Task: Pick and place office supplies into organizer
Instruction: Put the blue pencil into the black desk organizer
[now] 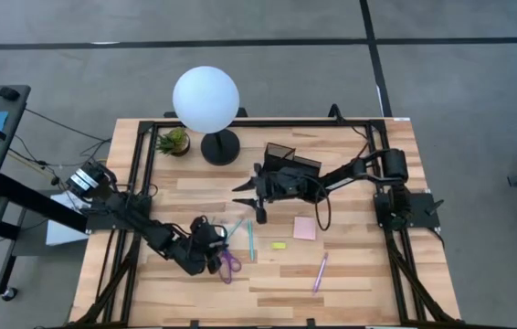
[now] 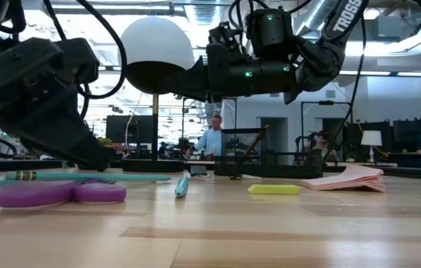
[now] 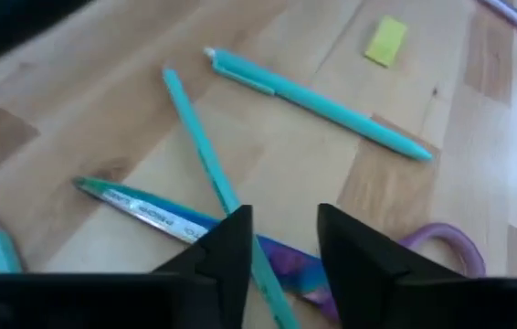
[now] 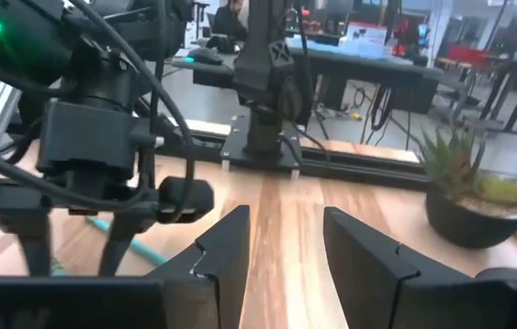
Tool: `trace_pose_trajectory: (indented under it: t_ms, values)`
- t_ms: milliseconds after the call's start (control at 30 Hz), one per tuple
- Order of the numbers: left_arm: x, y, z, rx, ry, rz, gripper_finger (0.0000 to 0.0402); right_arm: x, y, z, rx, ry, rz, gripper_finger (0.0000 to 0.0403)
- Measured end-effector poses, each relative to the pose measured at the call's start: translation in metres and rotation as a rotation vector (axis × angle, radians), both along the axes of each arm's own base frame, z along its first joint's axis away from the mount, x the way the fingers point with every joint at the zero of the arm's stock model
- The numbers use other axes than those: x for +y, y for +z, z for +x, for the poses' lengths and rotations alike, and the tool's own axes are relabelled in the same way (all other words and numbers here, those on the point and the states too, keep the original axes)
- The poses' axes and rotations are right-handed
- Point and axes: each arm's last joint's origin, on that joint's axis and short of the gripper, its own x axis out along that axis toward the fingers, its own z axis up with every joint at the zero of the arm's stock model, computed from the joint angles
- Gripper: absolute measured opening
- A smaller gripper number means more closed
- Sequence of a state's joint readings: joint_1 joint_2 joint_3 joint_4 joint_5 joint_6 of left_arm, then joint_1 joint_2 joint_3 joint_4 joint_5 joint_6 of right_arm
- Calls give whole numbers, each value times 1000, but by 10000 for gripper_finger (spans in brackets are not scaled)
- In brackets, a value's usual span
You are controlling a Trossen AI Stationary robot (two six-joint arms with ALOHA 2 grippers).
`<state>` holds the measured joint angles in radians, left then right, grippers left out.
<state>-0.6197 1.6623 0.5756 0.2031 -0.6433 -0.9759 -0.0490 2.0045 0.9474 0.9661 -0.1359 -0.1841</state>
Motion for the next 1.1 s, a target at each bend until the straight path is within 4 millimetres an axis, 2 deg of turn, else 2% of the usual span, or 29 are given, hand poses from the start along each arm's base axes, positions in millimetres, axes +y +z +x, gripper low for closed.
trace_pose_trajectory:
  t_ms: [133, 233, 500, 633, 833, 967, 1100]
  values:
    - [0, -1, -1, 25, -13, -13, 156, -6, 2, 0, -25, -17, -2, 136]
    - [0, -1, -1, 30, -17, -17, 161, -11, 2, 0, -24, -28, -2, 136]
    - [0, -1, -3, 55, -39, -22, 157, -13, 3, -1, -31, -27, -2, 135]
    - [6, 3, -13, 142, -51, 9, 137, -8, 2, -1, -18, 35, 1, 133]
    - [14, 32, -23, 105, -29, 16, 119, -3, -6, -4, 58, 311, 22, 137]
    - [18, 50, -27, 59, -42, 20, 121, -3, -5, 1, 95, 335, -11, 147]
    - [23, 59, -33, 46, -22, 45, 122, -1, 8, 18, 164, 356, -83, 162]
